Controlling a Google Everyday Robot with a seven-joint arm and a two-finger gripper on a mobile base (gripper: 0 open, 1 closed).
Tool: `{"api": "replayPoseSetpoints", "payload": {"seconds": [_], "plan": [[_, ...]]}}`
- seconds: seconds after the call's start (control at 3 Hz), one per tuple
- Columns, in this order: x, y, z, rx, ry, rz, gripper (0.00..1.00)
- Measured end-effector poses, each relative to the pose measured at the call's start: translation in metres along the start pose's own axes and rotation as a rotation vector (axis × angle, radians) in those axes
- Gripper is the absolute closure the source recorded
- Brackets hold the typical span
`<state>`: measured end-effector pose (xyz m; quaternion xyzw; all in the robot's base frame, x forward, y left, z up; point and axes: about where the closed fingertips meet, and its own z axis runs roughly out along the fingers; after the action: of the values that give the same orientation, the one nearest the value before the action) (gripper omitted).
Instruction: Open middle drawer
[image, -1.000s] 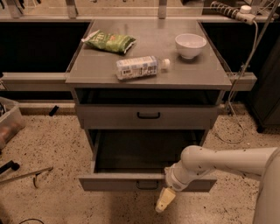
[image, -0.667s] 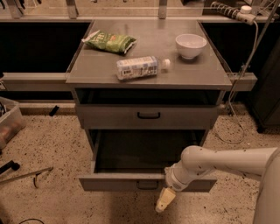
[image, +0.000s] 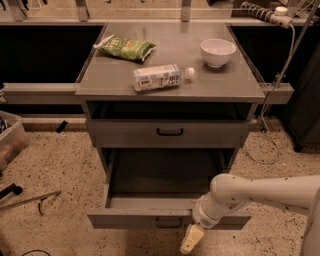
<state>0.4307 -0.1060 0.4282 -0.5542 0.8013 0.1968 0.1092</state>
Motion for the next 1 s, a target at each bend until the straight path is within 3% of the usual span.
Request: {"api": "replayPoseSetpoints", "payload": {"seconds": [0.33, 0.67, 1.0], "plan": [[-0.001, -0.004, 0.001, -0.01, -0.036, 0.032, 0.0], [0.012, 0.013, 0.004, -0.033, -0.04, 0.111, 0.0], [0.016, 0.02, 0.001, -0.033, -0.043, 0.145, 0.0]]}}
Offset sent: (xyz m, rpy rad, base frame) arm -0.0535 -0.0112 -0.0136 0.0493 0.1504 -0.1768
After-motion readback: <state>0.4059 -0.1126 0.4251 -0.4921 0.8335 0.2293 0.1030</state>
